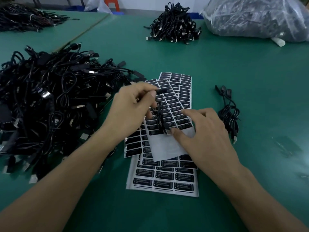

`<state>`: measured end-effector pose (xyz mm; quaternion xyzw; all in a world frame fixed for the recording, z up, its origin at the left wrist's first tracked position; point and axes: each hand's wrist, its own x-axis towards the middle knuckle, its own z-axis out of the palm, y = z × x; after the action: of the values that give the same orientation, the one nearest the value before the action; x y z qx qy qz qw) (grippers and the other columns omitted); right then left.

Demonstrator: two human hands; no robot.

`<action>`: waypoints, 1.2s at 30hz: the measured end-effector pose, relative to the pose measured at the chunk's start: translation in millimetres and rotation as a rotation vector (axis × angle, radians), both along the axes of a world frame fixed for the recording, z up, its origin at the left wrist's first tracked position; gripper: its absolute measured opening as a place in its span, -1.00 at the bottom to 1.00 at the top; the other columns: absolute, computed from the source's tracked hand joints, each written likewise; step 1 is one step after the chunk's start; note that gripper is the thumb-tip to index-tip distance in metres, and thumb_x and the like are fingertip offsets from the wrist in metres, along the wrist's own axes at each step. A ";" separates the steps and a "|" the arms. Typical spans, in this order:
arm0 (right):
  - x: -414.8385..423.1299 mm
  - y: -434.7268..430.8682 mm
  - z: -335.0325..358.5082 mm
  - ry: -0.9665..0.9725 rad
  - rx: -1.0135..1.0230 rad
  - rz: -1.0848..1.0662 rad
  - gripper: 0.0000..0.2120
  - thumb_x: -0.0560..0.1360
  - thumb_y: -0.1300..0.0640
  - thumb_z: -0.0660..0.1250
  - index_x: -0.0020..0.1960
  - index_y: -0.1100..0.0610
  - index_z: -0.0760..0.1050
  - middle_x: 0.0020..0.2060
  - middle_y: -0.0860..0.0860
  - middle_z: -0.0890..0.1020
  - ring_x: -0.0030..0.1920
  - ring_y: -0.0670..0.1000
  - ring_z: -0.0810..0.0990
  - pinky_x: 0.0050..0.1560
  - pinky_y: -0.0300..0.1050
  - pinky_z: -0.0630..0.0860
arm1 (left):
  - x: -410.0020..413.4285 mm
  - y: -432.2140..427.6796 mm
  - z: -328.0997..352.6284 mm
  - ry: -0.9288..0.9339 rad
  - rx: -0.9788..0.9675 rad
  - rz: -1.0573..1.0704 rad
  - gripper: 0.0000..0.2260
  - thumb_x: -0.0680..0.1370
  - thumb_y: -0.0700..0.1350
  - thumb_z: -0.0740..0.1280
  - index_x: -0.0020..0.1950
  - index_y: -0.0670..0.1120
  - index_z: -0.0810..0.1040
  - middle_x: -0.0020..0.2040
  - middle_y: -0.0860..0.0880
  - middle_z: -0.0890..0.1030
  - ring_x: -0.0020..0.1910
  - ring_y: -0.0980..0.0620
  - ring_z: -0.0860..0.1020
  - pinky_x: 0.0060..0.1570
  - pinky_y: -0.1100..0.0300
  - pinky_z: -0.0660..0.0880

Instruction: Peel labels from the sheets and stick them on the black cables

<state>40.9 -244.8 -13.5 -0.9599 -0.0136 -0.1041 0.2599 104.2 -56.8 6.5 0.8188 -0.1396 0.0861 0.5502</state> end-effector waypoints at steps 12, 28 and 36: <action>5.5 19.0 3.9 -0.055 -0.160 0.092 -0.53 0.53 -0.30 0.21 0.19 -0.01 0.63 -0.03 -0.09 0.48 0.07 -0.01 0.41 0.11 -0.07 0.34 | 3.0 2.2 -13.5 0.184 -0.071 0.132 -0.79 0.70 -0.17 0.20 0.05 0.12 0.54 -0.25 0.08 0.66 -0.33 0.12 0.64 -0.39 0.30 0.51; 17.0 -31.3 10.1 -0.400 0.000 -0.249 -0.90 0.51 0.14 0.42 -0.13 0.17 0.61 -0.28 0.03 0.55 -0.19 0.13 0.52 -0.14 -0.17 0.22 | -5.3 2.2 -11.3 0.061 0.665 0.094 -0.43 0.25 0.45 0.45 -0.07 0.15 0.26 -0.18 0.27 0.39 -0.28 0.24 0.38 -0.38 0.17 0.27; 11.9 -6.8 8.4 -0.291 0.097 -0.023 -0.63 0.56 -0.22 0.25 0.17 0.01 0.59 -0.22 -0.10 0.50 -0.18 -0.07 0.47 -0.11 -0.13 0.42 | -15.5 -1.9 -3.8 -0.274 0.665 0.050 -0.54 0.54 0.42 -0.05 -0.09 0.04 0.30 -0.32 0.12 0.45 -0.35 0.17 0.41 -0.38 0.19 0.21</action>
<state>52.8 -251.6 -5.1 -0.9212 -0.0350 -0.2456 0.2999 88.7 -58.7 2.7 0.9370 -0.2124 0.1582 0.2277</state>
